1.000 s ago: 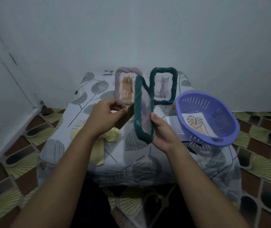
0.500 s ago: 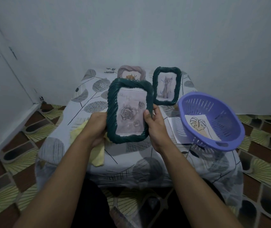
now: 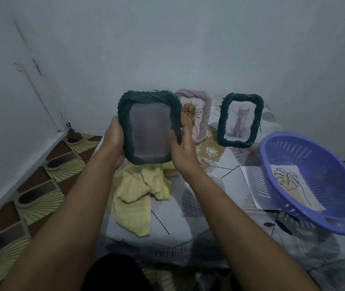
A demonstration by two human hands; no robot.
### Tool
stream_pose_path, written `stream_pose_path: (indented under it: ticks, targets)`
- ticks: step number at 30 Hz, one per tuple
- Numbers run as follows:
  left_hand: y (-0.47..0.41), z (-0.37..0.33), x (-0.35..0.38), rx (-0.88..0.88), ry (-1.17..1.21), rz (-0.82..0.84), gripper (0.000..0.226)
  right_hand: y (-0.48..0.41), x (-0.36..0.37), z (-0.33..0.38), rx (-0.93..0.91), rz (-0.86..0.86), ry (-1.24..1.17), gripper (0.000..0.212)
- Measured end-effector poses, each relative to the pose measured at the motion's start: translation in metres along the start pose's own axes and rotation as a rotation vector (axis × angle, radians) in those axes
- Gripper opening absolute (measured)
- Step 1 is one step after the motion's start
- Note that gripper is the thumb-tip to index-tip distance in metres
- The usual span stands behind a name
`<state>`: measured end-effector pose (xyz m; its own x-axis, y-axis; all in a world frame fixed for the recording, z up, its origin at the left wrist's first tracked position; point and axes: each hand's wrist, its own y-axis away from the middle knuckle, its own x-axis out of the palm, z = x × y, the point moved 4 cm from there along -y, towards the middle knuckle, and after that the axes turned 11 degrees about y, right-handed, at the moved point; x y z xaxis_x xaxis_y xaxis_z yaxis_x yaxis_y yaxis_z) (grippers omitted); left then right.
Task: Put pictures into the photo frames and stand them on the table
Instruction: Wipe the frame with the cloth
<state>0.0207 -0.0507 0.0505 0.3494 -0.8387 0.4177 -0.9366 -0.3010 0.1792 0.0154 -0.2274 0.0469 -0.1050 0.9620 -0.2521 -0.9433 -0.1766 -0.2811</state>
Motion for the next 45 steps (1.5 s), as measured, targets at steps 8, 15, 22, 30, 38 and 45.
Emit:
stream_pose_path:
  ticks: [8, 15, 22, 30, 38, 45]
  targets:
    - [-0.085, -0.004, -0.041, -0.021, -0.033, -0.146, 0.051, -0.065, 0.051, -0.038, 0.064, 0.092, 0.099, 0.048]
    - [-0.138, 0.003, -0.048, 0.0, -0.013, -0.14, 0.051, -0.105, 0.073, -0.066, 0.121, 0.117, 0.115, 0.055]
    - [-0.174, 0.011, -0.046, -0.007, 0.005, -0.137, 0.054, -0.123, 0.085, -0.084, 0.167, 0.144, 0.125, 0.064]
    - [-0.186, 0.011, -0.043, -0.058, -0.028, -0.076, 0.059, -0.126, 0.086, -0.08, 0.214, 0.192, 0.162, 0.066]
    - [-0.204, 0.016, -0.051, -0.088, -0.026, -0.135, 0.06, -0.137, 0.095, -0.085, 0.303, 0.196, 0.197, 0.074]
    - [-0.192, 0.015, -0.046, -0.063, -0.061, -0.228, 0.051, -0.136, 0.096, -0.08, 0.355, 0.216, 0.231, 0.079]
